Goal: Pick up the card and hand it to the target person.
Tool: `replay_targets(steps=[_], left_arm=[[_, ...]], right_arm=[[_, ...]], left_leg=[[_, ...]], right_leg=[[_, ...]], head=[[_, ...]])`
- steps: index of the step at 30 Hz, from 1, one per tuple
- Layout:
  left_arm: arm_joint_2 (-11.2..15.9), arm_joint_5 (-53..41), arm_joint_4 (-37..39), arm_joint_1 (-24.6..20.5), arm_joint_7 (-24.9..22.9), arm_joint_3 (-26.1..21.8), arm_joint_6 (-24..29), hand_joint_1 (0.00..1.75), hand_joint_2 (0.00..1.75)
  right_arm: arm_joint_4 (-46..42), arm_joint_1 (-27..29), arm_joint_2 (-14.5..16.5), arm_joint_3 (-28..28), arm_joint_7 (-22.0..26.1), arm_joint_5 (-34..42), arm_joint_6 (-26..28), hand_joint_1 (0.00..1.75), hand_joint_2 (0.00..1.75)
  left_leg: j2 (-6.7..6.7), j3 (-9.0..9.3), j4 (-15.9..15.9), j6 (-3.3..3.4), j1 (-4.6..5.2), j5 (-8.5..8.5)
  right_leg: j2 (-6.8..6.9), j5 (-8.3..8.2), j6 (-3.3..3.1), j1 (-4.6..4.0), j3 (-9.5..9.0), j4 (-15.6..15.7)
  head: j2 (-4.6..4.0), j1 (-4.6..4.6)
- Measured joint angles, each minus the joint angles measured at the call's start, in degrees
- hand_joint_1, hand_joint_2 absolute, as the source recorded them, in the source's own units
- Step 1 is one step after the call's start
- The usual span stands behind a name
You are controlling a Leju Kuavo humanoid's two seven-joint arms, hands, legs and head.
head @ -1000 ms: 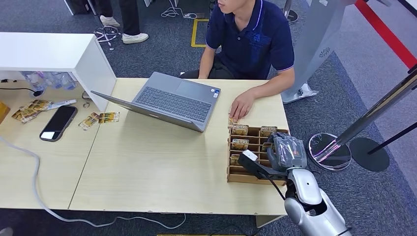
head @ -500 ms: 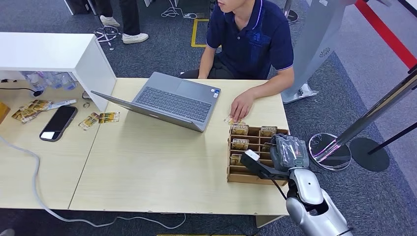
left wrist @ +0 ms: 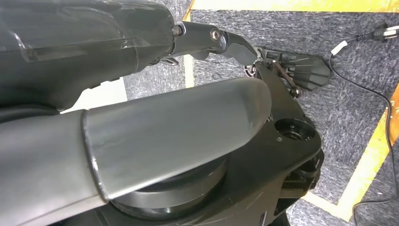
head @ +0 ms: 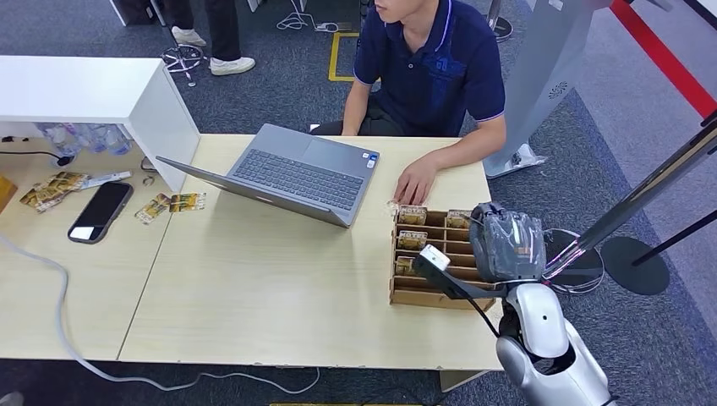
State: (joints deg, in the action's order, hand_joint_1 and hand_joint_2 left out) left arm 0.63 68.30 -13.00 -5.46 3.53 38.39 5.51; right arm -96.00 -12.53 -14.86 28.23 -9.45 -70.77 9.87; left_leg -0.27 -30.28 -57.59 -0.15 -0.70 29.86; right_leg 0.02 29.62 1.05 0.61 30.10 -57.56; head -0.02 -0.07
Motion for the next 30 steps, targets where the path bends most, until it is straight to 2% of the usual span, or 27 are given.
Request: replay_targets(steps=[6,10,15,25,30], left_arm=[[0.01,-0.40,-0.02,-0.01,-0.35,0.14,-0.03,0.00,0.00],[0.01,-1.38,-0.02,-0.06,-0.76,0.31,-0.29,0.00,0.00],[0.01,-2.32,-0.04,-0.12,-0.99,0.49,-0.88,0.00,0.00],[0.04,-2.64,-0.04,-0.14,-0.98,0.57,-1.19,0.00,0.00],[0.16,-3.36,-0.04,-0.28,-1.02,1.48,-1.90,0.00,0.00]], right_arm=[[-8.02,-2.20,0.01,0.08,-0.09,-0.79,-1.61,1.75,1.75],[-9.46,-4.92,0.21,0.31,0.67,1.35,-1.88,1.75,1.75],[-6.94,-9.19,1.29,0.86,2.28,3.49,-0.15,1.75,1.75],[-3.77,-11.39,2.43,1.26,2.45,4.05,-0.07,1.75,1.75],[2.74,-15.51,3.83,1.92,3.64,5.34,1.21,1.75,1.75]], left_leg=[[0.00,0.00,0.00,0.00,0.00,0.00],[0.01,-0.02,0.01,0.00,0.00,0.00],[-0.02,-0.01,0.00,0.00,0.00,-0.01],[-0.04,-0.06,0.01,0.00,0.00,-0.01],[-0.04,-0.05,0.02,-0.01,0.00,-0.04]], right_leg=[[0.01,0.00,0.00,0.00,-0.01,0.00],[0.00,0.00,0.00,0.00,-0.03,-0.01],[0.06,-0.01,0.00,0.00,-0.04,-0.01],[0.06,0.00,-0.01,0.00,-0.03,-0.01],[0.07,-0.03,0.00,0.00,-0.04,-0.01]], head=[[0.00,0.01],[0.00,0.00],[0.00,0.01],[0.00,0.00],[0.00,0.01]])
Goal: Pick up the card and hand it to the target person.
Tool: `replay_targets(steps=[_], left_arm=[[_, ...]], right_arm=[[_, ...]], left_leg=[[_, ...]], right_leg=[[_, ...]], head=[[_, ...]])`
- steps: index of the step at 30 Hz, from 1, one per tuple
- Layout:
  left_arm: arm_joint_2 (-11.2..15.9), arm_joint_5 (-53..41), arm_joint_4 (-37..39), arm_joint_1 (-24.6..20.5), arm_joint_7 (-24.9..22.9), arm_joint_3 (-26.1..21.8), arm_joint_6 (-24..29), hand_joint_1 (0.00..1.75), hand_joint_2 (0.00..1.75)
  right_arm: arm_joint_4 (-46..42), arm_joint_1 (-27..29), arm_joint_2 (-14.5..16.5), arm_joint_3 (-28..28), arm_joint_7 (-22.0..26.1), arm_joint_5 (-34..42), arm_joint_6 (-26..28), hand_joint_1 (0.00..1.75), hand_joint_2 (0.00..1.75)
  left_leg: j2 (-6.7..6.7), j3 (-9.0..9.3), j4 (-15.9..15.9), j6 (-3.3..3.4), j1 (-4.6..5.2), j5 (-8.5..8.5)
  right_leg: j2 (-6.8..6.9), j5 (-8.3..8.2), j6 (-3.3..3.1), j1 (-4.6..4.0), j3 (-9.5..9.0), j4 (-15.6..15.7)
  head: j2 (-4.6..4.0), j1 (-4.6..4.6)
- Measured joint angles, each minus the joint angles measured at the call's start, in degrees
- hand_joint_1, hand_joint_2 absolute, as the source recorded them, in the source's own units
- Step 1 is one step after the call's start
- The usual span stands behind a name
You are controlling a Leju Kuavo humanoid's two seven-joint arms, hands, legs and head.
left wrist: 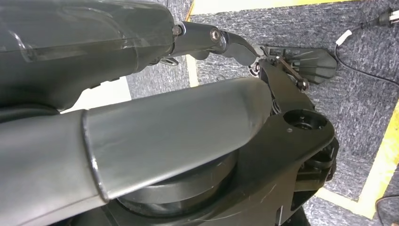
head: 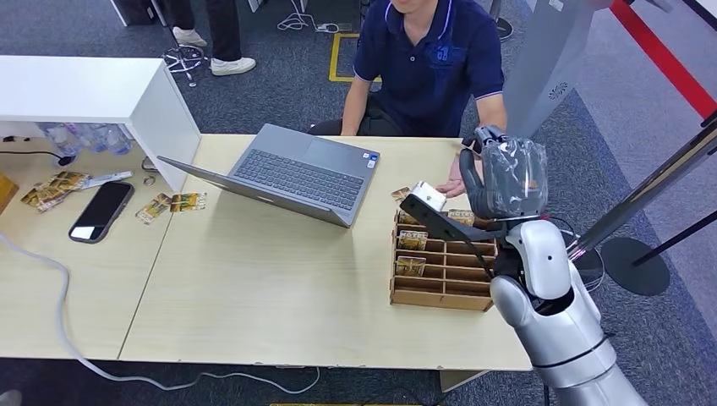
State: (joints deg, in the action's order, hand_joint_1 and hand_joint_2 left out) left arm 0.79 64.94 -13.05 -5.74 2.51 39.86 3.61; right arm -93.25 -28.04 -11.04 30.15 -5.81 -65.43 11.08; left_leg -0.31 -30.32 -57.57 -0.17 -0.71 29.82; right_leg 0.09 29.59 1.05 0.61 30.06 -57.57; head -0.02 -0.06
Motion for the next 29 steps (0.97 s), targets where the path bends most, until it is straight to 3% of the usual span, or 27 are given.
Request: replay_targets(steps=[9,10,13,14,25,29], left_arm=[[0.30,-0.53,0.00,-0.10,-0.45,1.37,-0.75,0.00,0.00],[0.34,-0.52,0.00,-0.10,-0.30,1.46,-0.81,0.00,0.00],[0.50,-0.46,0.00,-0.10,0.12,1.68,-0.87,0.00,0.00],[0.55,-0.40,0.00,-0.10,0.18,1.78,-0.87,0.00,0.00],[0.76,0.14,0.00,-0.07,0.02,1.91,-0.73,0.00,0.00],[0.95,1.47,0.00,-0.06,0.18,2.10,-0.18,0.00,0.00]], right_arm=[[13.10,-6.64,3.82,1.25,1.08,0.13,0.84,1.75,1.75],[14.22,-7.15,4.18,1.40,1.10,0.12,0.94,1.60,1.75],[17.00,-8.20,4.98,1.72,1.03,0.03,1.08,0.29,1.75],[17.72,-8.43,5.18,1.79,0.90,-0.11,1.08,0.00,1.75],[20.77,-8.73,5.63,2.39,-0.56,-1.07,1.13,0.00,1.75],[20.43,-4.75,5.60,2.35,-0.80,0.20,1.48,0.00,1.75]], left_leg=[[-0.01,-0.01,0.00,-0.02,-0.01,-0.03],[-0.01,-0.01,0.00,-0.02,-0.01,-0.03],[-0.02,-0.02,0.00,-0.02,-0.01,-0.03],[-0.02,-0.01,0.00,-0.02,-0.01,-0.03],[-0.02,0.01,-0.01,-0.02,-0.01,-0.03],[-0.01,0.04,-0.02,-0.02,-0.01,-0.02]], right_leg=[[0.01,-0.01,0.00,-0.01,0.01,-0.02],[0.01,-0.01,0.00,-0.01,0.01,-0.02],[0.01,0.00,0.00,-0.01,0.01,-0.02],[0.01,0.00,0.00,0.00,0.01,-0.02],[0.01,-0.01,0.00,0.00,0.01,-0.01],[0.00,0.00,0.00,-0.01,0.02,-0.01]], head=[[0.00,-0.01],[0.00,0.00],[0.00,0.01],[0.00,0.01],[0.00,-0.01],[0.00,-0.01]])
